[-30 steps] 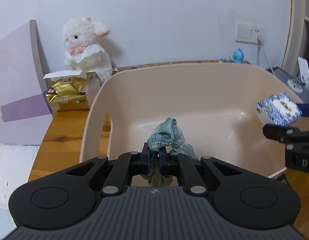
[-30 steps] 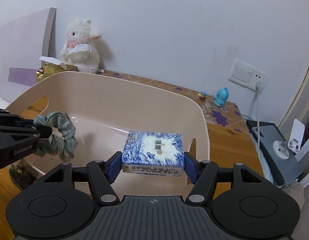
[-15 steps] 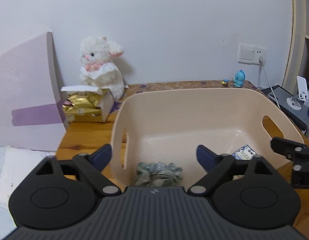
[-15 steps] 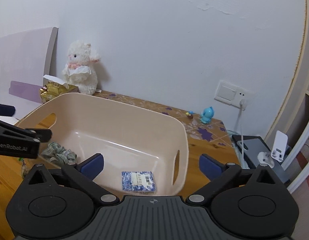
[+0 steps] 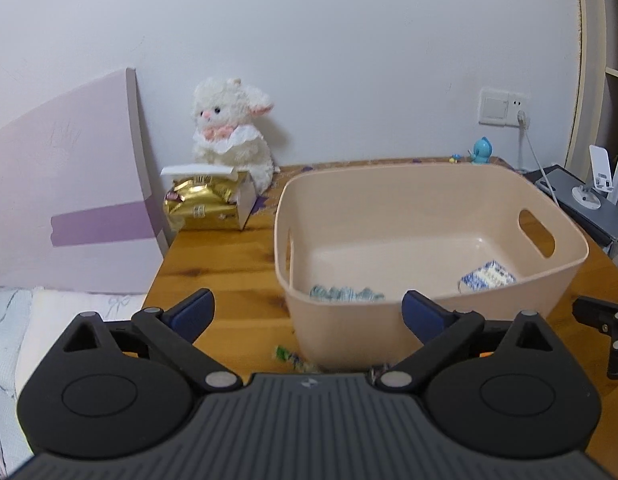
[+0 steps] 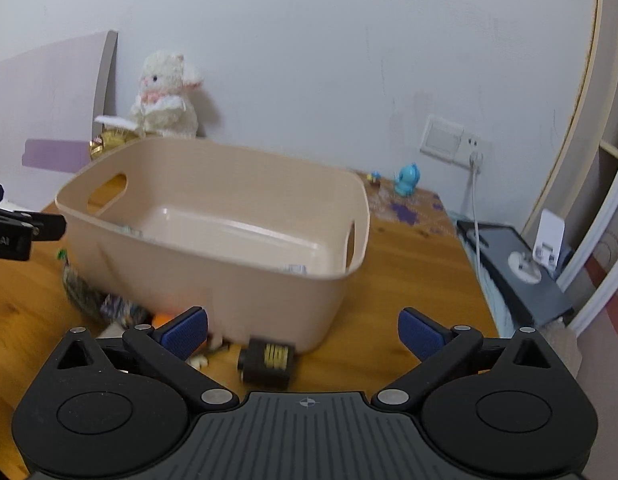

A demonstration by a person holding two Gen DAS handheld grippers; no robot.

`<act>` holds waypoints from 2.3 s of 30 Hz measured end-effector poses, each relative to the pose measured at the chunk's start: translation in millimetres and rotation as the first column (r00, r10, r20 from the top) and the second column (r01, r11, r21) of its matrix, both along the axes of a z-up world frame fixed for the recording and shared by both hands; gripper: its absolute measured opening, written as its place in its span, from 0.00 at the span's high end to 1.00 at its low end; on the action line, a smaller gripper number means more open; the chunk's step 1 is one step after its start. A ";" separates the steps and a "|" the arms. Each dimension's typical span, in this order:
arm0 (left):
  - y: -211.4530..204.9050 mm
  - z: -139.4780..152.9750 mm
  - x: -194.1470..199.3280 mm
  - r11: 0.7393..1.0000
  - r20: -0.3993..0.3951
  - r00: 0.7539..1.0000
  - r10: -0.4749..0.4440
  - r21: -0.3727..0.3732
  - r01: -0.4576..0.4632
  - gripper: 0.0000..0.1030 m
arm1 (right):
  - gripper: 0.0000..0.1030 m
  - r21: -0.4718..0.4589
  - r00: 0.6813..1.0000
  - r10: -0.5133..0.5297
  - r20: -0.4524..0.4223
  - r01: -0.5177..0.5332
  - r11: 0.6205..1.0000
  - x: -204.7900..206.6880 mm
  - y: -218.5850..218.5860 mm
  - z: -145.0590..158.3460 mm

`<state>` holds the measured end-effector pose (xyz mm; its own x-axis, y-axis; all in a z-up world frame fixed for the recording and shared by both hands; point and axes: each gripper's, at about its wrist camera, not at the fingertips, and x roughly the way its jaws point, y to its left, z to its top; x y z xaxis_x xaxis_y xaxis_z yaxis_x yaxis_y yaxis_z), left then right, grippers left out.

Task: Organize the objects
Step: 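Grasp the green plant sprig with the left tool while the right tool grasps the black box, then carry both items over the basket and release them inside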

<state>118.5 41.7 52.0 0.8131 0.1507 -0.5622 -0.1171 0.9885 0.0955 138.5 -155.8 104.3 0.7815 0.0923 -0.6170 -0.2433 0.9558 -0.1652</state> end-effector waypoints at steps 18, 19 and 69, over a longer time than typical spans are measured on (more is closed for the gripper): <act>33.8 -73.1 13.1 0.989 -0.145 0.989 0.042 -0.132 -0.061 0.03 | 0.00 -0.010 0.984 -0.054 -0.171 0.053 0.999 25.2 -9.8 -74.8; 34.3 -76.1 15.8 0.988 -0.152 0.987 0.043 -0.141 -0.065 0.03 | 0.00 -0.008 0.983 -0.054 -0.173 0.053 0.999 27.5 -9.6 -77.3; 10.3 -39.8 -27.0 0.995 -0.051 0.997 -0.052 -0.091 0.047 0.67 | 0.60 0.152 1.000 0.008 0.029 -0.012 0.988 -24.9 -30.6 -4.7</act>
<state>91.6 52.0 12.2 0.7868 0.0577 -0.6144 -0.0647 0.9978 0.0108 113.6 -186.4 99.6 0.7970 0.1914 -0.5729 -0.2501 0.9679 -0.0246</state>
